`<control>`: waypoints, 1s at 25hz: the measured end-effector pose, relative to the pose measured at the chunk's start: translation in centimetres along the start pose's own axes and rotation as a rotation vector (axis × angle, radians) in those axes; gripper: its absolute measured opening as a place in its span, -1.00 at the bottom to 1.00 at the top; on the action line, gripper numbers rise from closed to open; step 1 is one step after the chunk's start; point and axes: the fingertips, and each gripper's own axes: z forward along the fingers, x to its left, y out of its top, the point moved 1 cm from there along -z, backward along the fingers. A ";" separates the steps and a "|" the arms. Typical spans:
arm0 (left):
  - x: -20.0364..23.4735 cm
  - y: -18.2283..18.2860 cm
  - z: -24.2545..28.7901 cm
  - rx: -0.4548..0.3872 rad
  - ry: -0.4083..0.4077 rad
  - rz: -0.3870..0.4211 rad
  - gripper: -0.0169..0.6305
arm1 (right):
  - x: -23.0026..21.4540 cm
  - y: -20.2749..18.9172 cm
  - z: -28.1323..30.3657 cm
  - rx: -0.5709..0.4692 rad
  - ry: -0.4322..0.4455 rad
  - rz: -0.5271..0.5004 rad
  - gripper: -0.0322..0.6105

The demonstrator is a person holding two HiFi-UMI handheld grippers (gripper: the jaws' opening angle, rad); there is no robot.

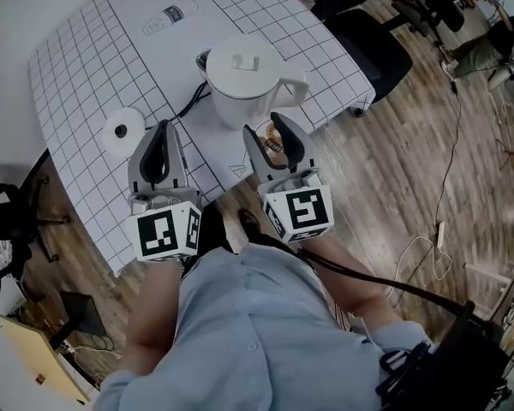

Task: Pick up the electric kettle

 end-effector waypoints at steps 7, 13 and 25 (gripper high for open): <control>0.0 2.7 -0.4 -0.068 0.042 0.035 -0.95 | 3.2 6.5 0.8 -0.182 0.085 -0.122 -0.84; 0.2 3.5 -0.8 -0.102 0.059 0.091 -0.95 | 2.3 6.7 1.4 -0.138 0.081 -0.147 -0.88; 1.2 3.0 -1.2 -0.096 0.072 0.094 -0.95 | 3.0 7.1 2.3 -0.178 0.109 -0.147 -0.90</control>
